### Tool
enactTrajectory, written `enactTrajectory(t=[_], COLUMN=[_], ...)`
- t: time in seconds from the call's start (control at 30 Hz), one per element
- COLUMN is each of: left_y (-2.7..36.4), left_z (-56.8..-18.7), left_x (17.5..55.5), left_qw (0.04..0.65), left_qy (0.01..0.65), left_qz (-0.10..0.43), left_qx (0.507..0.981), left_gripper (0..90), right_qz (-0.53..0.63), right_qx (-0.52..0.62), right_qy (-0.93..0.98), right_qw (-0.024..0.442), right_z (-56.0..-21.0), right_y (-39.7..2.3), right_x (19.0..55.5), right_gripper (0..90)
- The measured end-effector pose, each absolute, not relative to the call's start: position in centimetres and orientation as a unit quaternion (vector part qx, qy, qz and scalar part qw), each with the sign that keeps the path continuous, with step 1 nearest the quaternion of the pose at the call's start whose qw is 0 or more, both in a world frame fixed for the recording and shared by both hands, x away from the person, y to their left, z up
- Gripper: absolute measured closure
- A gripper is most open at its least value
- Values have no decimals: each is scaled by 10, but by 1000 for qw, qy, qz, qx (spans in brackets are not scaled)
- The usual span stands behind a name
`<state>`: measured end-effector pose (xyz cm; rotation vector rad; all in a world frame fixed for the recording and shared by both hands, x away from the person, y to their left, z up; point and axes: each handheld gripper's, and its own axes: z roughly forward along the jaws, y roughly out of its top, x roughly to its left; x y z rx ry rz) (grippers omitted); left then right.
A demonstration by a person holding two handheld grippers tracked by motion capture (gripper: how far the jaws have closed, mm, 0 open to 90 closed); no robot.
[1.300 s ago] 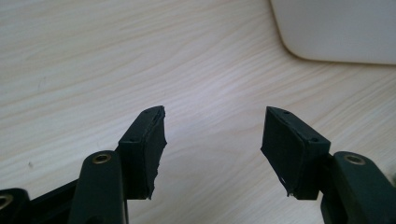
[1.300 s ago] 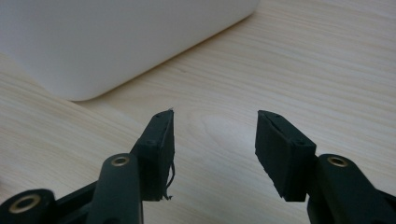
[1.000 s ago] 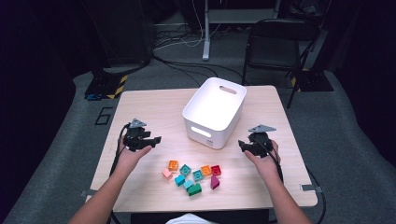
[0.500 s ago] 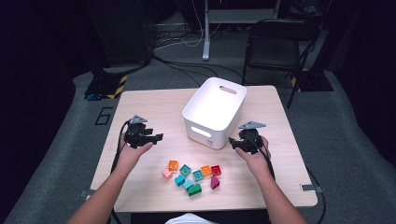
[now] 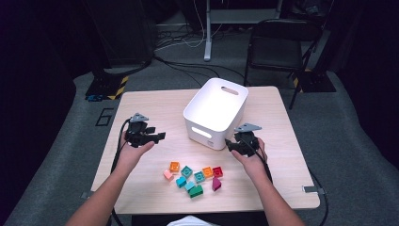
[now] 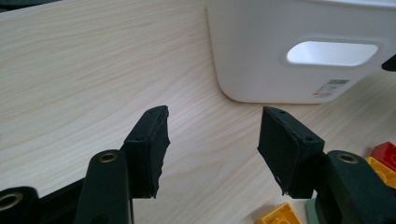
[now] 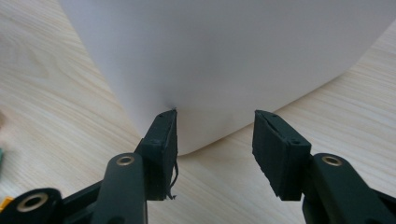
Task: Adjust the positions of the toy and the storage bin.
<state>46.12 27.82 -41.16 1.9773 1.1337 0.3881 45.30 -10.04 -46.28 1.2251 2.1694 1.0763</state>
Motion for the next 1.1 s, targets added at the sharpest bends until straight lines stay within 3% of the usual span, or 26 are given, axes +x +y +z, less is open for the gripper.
enactTrajectory(t=[0.73, 0.93, 1.1], left_y=[238, 218, 204], left_z=[-392, -389, -384], left_x=[478, 489, 496], left_qw=[419, 426, 419], left_qy=[443, 457, 461], left_qz=[136, 130, 137], left_qx=[781, 770, 771], left_gripper=[380, 416, 383], right_qz=[402, 402, 406], right_qx=[383, 387, 401], right_qy=[809, 804, 793], right_qw=[195, 205, 213], right_z=[-459, -452, -449], right_y=[-63, -80, -104], right_x=[452, 442, 428], right_gripper=[473, 469, 465])
